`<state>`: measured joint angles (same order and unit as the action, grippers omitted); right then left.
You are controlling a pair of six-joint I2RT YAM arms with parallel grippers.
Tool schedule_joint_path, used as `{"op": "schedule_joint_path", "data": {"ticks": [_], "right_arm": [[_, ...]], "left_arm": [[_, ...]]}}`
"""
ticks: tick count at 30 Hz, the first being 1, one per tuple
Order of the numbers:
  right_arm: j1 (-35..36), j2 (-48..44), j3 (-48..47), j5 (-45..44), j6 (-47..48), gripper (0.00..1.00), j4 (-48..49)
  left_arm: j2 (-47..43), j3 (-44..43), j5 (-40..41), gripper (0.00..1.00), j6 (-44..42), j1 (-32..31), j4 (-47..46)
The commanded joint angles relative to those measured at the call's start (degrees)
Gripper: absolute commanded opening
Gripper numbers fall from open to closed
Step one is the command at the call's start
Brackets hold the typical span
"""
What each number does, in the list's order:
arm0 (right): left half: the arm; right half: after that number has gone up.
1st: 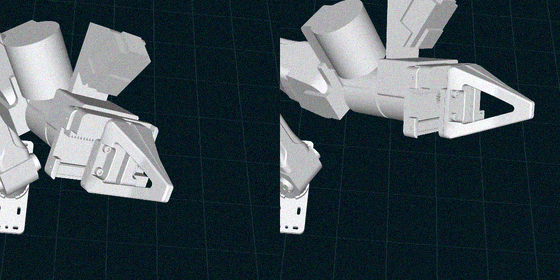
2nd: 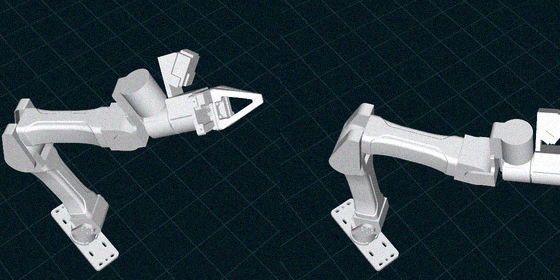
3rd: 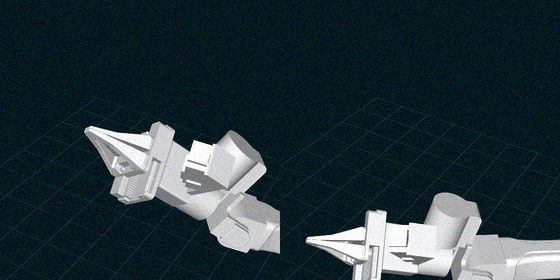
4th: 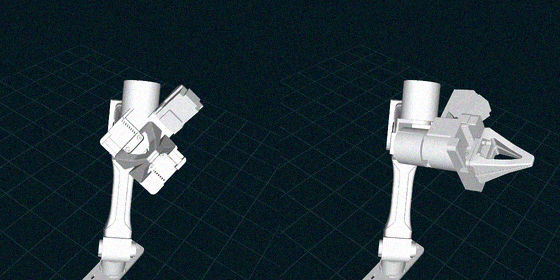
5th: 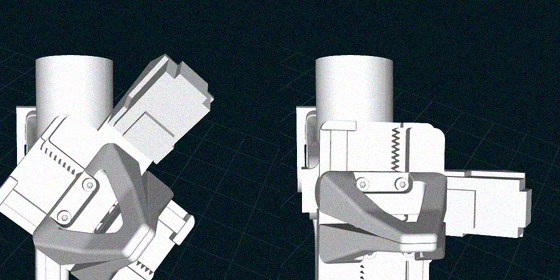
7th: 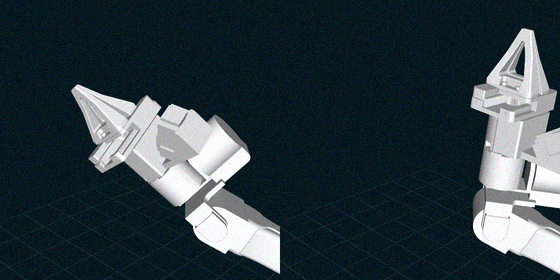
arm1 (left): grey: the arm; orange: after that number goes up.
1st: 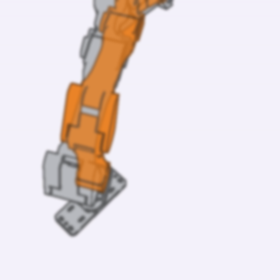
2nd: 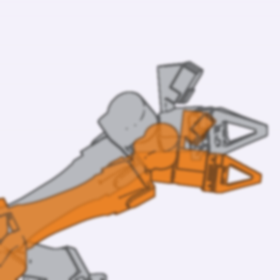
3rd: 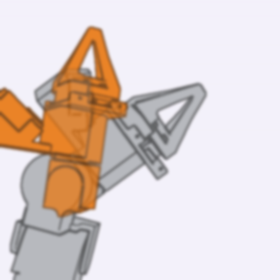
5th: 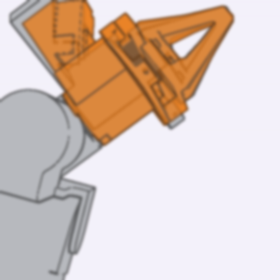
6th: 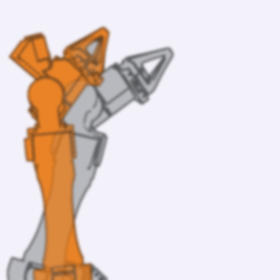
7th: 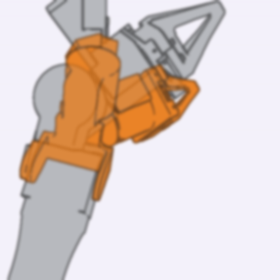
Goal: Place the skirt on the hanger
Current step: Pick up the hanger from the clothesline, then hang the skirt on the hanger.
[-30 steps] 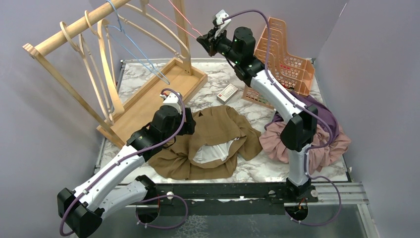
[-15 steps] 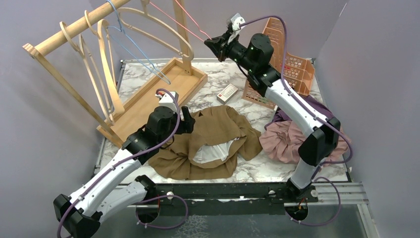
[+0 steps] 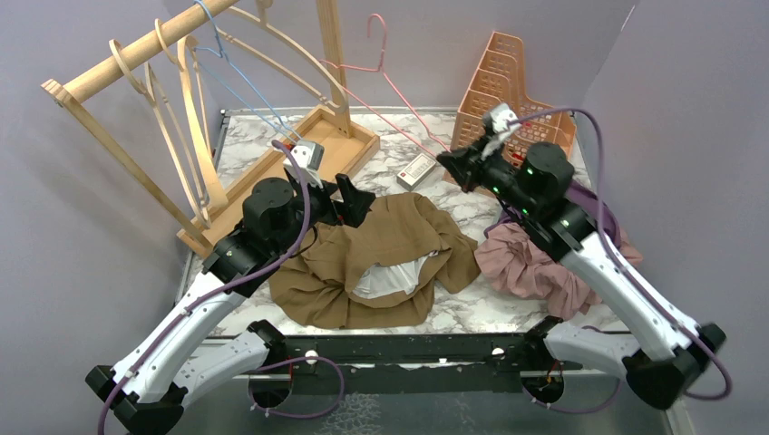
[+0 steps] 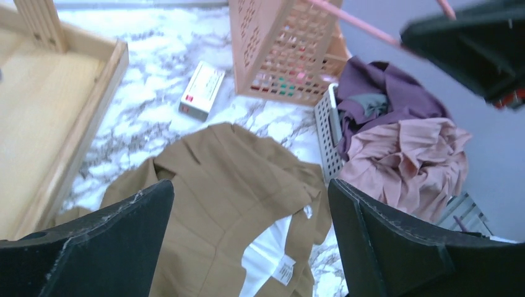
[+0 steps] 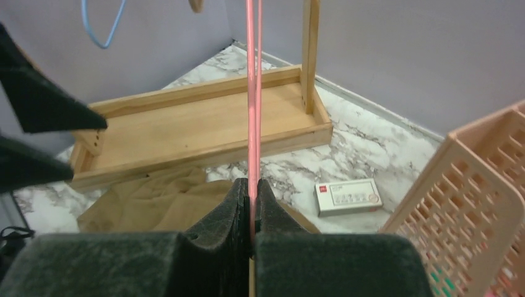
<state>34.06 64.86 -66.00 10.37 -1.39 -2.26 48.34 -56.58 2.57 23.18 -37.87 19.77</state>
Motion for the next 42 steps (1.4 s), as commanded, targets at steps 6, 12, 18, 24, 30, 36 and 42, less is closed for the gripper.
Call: {"op": "schedule_joint_path", "data": {"ticks": [6,12,18,24,30,36,42], "right_arm": [[0.0,-23.4,4.9,-2.1,-4.1,0.01,-24.1],[0.0,-30.9,0.2,3.8,-2.4,0.01,-37.3],[0.0,-33.3,-4.5,6.5,-2.2,0.01,-47.5],[0.0,-32.5,-7.8,13.6,-0.2,0.01,-53.2],[0.0,-31.7,-8.5,18.4,0.0,0.01,-53.9],[0.0,-31.7,-8.2,21.4,0.2,0.01,-53.2],[0.0,-31.5,-8.1,22.6,1.4,0.01,-53.3]], "left_arm": [[1.2,-8.9,-3.8,0.99,-10.3,0.2,-6.8],[2.2,-17.1,-3.1,0.97,-25.0,0.2,-6.3],[2.5,-17.2,-16.0,0.91,-33.6,0.2,-5.6],[0.8,-12.9,-24.9,0.85,-40.2,0.3,-7.2],[0.3,-10.9,-32.8,0.79,-46.3,0.3,-1.4],[-0.4,-6.9,-37.0,0.67,-49.5,0.2,1.2],[0.7,-5.8,-38.0,0.46,-52.3,0.2,2.2]]}}
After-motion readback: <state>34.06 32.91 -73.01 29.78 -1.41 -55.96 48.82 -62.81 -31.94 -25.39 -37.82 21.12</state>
